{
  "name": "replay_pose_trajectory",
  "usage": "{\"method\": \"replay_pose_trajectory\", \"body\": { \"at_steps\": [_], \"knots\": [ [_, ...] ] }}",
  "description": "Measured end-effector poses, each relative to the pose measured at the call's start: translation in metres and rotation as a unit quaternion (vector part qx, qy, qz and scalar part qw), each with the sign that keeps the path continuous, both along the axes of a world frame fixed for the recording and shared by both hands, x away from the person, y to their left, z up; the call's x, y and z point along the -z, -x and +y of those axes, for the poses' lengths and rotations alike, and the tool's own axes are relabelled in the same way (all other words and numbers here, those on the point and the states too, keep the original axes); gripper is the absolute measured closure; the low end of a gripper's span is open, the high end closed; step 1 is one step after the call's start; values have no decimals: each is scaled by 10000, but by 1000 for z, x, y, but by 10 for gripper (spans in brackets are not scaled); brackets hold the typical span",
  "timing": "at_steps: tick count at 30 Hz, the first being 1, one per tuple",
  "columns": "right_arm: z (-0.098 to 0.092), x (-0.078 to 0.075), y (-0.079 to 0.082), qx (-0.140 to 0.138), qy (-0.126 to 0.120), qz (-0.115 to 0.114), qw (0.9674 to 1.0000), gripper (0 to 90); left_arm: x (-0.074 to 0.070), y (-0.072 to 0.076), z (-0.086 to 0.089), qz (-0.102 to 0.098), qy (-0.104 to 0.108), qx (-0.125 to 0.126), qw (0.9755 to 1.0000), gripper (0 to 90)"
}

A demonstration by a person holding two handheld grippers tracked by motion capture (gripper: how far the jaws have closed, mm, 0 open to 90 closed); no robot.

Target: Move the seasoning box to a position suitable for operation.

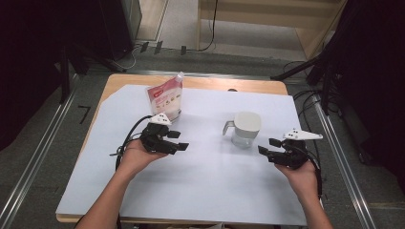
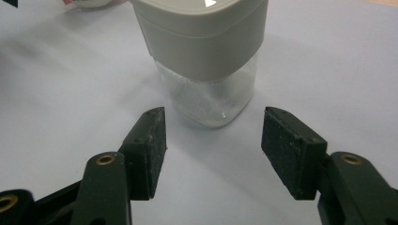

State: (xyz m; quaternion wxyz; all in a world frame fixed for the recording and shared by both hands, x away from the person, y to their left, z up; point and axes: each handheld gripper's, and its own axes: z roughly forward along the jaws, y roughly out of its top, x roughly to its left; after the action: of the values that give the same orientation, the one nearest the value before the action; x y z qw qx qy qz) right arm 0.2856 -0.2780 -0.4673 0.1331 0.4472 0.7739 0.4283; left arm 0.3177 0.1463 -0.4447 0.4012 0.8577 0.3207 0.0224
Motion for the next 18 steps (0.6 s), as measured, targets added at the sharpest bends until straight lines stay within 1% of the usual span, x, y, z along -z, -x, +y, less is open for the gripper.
{"method": "replay_pose_trajectory", "body": {
  "at_steps": [2, 3, 4, 5, 6, 9, 10, 11, 13, 17, 18],
  "knots": [
    [-1, 0, 0, 38, -90, 5, 10000, 405, -1, -2, 2, 239, 253, 45, 9994, 383],
    [-1, -1, -1, 24, -135, 41, 9999, 416, -1, -2, 2, 308, 401, 26, 9987, 381],
    [-1, -1, -1, 11, -166, 57, 9998, 417, -2, -2, 3, 317, 546, 2, 9980, 381],
    [0, -1, 0, 25, -180, 74, 9998, 416, -4, -2, 3, 278, 585, 35, 9979, 380],
    [0, -1, 0, 15, -162, 81, 9998, 417, -4, -1, 3, 223, 583, 28, 9980, 379],
    [2, 0, 0, -23, -78, 64, 9999, 414, -3, -1, 2, 218, 378, 11, 9990, 373],
    [2, 0, 0, -37, -69, 52, 10000, 413, -3, -1, 1, 212, 230, 13, 9995, 373],
    [2, 0, 0, -26, -57, 70, 10000, 410, -2, -1, 0, 196, 228, 17, 9995, 372],
    [3, 0, 0, -37, -38, 44, 10000, 409, -1, -1, -2, 149, 115, 49, 9998, 372],
    [3, 1, 1, -24, -27, 17, 10000, 400, 0, -1, -2, 153, 84, 39, 9998, 372],
    [2, 0, 1, -15, -19, 43, 10000, 399, 0, -1, -2, 146, 89, 48, 9998, 372]
  ]
}}
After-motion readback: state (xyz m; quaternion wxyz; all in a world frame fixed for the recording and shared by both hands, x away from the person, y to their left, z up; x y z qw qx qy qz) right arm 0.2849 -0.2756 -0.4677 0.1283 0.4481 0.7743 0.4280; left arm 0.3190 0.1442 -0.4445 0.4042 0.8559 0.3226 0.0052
